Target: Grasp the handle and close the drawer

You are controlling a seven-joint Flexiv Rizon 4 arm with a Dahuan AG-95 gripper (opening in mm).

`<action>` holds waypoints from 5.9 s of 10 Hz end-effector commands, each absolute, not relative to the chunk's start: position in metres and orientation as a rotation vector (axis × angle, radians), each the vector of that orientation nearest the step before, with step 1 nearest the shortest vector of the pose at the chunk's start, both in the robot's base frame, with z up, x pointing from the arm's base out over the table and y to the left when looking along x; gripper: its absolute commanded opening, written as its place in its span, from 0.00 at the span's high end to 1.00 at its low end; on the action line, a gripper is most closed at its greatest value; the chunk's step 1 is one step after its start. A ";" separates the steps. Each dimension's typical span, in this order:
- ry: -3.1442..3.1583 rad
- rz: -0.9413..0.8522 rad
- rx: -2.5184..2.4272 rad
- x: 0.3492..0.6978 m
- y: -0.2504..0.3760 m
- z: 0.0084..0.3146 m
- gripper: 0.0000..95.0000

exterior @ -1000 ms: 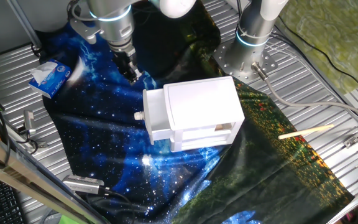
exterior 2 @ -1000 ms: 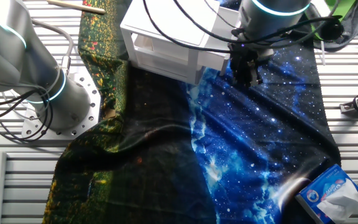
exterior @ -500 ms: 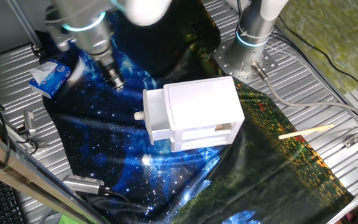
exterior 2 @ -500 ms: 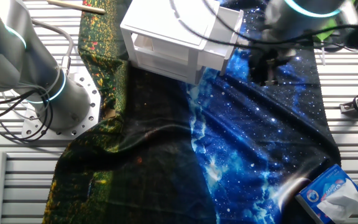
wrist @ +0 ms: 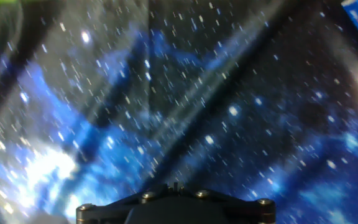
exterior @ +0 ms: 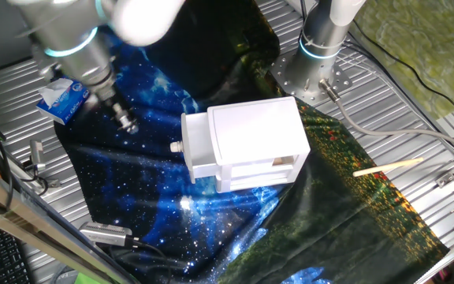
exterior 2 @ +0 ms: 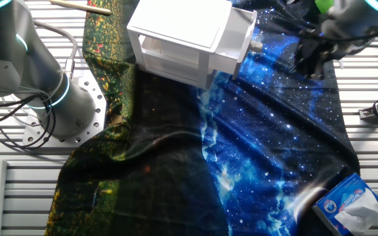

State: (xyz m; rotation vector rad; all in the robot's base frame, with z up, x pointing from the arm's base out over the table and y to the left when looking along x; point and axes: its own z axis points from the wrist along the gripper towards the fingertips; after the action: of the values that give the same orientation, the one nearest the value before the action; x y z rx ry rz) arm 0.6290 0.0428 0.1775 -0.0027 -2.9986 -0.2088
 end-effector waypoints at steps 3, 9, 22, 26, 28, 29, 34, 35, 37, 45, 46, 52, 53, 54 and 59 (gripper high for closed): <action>-3.008 -0.196 -0.019 0.652 0.064 0.179 1.00; -3.015 -0.232 -0.069 0.650 0.086 0.169 1.00; -3.009 -0.254 -0.174 0.603 0.109 0.146 0.80; -3.014 -0.257 -0.158 0.584 0.109 0.149 0.60; -3.014 -0.255 -0.168 0.579 0.112 0.150 0.60; -3.014 -0.252 -0.171 0.577 0.113 0.149 0.60; -3.015 -0.250 -0.174 0.567 0.110 0.144 0.60; -3.014 -0.249 -0.181 0.566 0.111 0.144 0.60; -3.013 -0.246 -0.197 0.564 0.114 0.144 0.60; -3.011 -0.235 -0.220 0.556 0.114 0.143 0.80; -3.009 -0.229 -0.228 0.556 0.114 0.143 1.00; -3.002 -0.220 -0.267 0.553 0.116 0.141 1.00; -3.002 -0.220 -0.272 0.552 0.116 0.140 1.00; -3.002 -0.219 -0.275 0.550 0.116 0.139 1.00; -3.000 -0.216 -0.290 0.541 0.119 0.139 1.00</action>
State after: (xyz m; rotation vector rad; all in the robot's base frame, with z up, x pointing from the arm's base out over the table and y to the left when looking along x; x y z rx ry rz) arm 0.5403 0.1186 0.1394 -0.2883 -2.9997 -0.2140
